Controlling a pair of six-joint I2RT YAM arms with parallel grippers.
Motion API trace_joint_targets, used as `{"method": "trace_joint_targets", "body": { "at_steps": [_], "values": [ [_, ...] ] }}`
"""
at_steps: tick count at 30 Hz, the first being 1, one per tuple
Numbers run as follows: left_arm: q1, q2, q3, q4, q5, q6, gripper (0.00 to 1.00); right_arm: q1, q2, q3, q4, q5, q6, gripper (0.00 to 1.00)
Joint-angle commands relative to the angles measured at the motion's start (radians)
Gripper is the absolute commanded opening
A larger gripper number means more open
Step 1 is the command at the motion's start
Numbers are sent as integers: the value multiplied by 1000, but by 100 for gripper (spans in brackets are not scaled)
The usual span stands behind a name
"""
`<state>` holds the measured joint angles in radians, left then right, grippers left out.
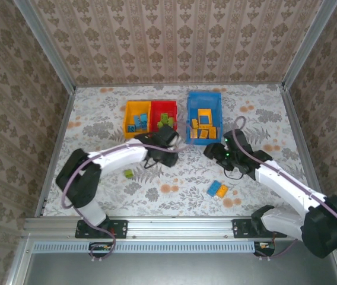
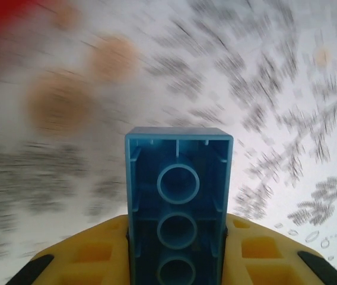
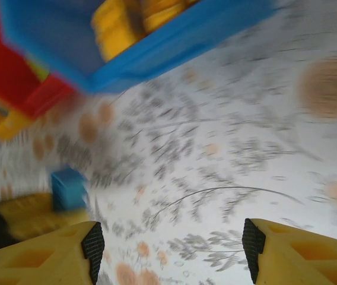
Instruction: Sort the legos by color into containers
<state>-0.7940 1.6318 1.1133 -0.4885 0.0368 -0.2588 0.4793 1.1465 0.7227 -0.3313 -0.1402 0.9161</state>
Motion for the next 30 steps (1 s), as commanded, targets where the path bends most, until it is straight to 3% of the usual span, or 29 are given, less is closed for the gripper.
{"method": "trace_joint_targets", "body": {
  "at_steps": [1, 6, 11, 19, 21, 23, 25, 30],
  "values": [
    [155, -95, 55, -56, 3, -33, 24, 139, 50, 86, 183, -88, -243, 66],
    [368, -38, 163, -72, 54, -11, 24, 282, 93, 59, 520, -22, -356, 72],
    [478, 135, 300, -74, 70, -18, 24, 336, 237, 211, 520, 12, -484, 73],
    [503, 346, 479, -110, 69, -59, 30, 331, 341, 326, 425, 44, -519, 73],
    [503, 362, 484, -119, 64, -74, 38, 328, 340, 325, 401, 48, -522, 74],
    [503, 359, 475, -121, 60, -87, 54, 322, 329, 315, 374, 52, -526, 75],
    [503, 340, 464, -122, 60, -95, 63, 310, 316, 308, 332, 66, -526, 77],
    [502, 253, 438, -126, 84, -128, 69, 283, 252, 308, 125, 137, -512, 76]
  ]
}}
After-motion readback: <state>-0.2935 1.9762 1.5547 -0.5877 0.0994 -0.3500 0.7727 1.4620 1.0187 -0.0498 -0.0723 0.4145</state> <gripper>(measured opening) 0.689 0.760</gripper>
